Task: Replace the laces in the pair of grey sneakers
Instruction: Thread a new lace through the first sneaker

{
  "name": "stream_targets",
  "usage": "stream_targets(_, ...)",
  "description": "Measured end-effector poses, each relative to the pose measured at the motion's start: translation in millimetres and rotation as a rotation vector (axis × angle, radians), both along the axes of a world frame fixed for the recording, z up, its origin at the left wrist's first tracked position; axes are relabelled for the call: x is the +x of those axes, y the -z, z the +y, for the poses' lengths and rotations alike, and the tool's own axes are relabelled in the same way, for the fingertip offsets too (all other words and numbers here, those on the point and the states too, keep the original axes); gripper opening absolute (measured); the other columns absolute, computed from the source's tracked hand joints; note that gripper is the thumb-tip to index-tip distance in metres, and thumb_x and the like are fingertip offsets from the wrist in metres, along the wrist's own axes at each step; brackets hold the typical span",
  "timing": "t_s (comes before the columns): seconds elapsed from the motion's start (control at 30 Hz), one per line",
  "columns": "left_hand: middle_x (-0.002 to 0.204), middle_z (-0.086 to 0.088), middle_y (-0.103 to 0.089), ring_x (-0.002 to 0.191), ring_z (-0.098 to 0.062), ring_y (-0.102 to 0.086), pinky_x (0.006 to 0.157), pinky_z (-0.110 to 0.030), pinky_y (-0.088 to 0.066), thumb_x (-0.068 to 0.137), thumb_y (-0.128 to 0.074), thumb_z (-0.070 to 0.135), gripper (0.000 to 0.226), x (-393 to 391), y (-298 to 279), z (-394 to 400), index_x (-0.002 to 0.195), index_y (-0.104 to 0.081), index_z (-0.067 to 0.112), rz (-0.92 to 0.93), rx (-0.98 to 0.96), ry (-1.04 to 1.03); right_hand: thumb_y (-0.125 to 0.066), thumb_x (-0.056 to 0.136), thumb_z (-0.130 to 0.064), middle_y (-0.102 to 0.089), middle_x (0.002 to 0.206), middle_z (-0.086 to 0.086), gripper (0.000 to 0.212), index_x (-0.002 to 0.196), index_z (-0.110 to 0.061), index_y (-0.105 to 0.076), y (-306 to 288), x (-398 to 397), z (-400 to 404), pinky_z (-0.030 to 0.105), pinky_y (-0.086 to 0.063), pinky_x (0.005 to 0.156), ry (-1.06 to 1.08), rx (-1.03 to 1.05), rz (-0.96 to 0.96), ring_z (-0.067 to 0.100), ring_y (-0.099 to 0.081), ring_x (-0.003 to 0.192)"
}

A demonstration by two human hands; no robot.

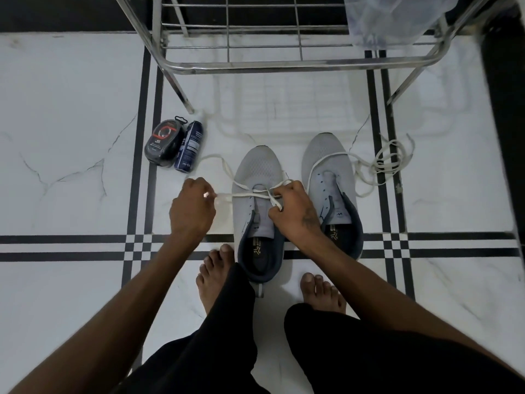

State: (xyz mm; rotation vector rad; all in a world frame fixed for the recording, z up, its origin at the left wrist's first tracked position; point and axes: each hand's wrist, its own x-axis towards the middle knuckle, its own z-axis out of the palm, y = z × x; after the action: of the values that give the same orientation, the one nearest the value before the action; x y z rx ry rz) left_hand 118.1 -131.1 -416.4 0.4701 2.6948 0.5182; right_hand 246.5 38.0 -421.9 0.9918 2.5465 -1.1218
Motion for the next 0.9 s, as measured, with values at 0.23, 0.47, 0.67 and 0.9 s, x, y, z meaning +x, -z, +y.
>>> stream_targets(0.23, 0.109, 0.000, -0.060, 0.090, -0.024, -0.064, 0.069, -0.033, -0.046, 0.091, -0.061, 0.029, 0.020, 27.0, -6.7, 65.2, 0.107, -0.068, 0.019, 0.028, 0.050, 0.464, -0.064, 0.089, -0.019, -0.046, 0.125, 0.002, 0.035, 0.124, -0.017, -0.063, 0.4, -0.2, 0.5, 0.042, -0.052, 0.091, -0.036, 0.009, 0.010, 0.025, -0.058, 0.105)
stream_targets(0.47, 0.094, -0.007, -0.061, 0.080, -0.027, -0.058, 0.065, -0.033, -0.036, 0.092, -0.060, 0.020, 0.009, 14.5, 2.7, 66.5, 0.094, -0.054, 0.013, -0.032, -0.013, 0.394, -0.063, 0.089, -0.017, -0.047, 0.128, 0.003, 0.039, 0.128, -0.014, -0.061, -0.5, 0.1, 0.3, 0.039, -0.051, 0.093, 0.006, -0.015, 0.027, 0.024, -0.057, 0.108)
stream_targets(0.67, 0.085, -0.001, -0.067, 0.077, -0.024, -0.066, 0.072, -0.044, -0.054, 0.099, -0.051, 0.013, 0.008, -0.2, 4.5, 13.1, 0.093, -0.047, 0.016, -0.137, 0.171, 0.030, -0.061, 0.092, -0.020, -0.047, 0.130, 0.002, 0.035, 0.126, -0.014, -0.061, -2.1, 3.7, 2.4, 0.040, -0.049, 0.096, 0.007, -0.046, 0.014, 0.024, -0.058, 0.108)
stream_targets(0.9, 0.081, 0.011, -0.069, 0.068, -0.012, -0.064, 0.057, -0.026, -0.039, 0.101, -0.052, 0.035, 0.011, 6.7, 2.4, 23.9, 0.096, -0.052, 0.025, -0.020, 0.251, 0.105, -0.051, 0.090, -0.003, -0.047, 0.129, 0.003, 0.043, 0.128, -0.022, -0.056, -0.6, -15.4, 29.6, 0.032, -0.043, 0.074, -0.143, 0.292, 0.029, 0.023, -0.050, 0.109)
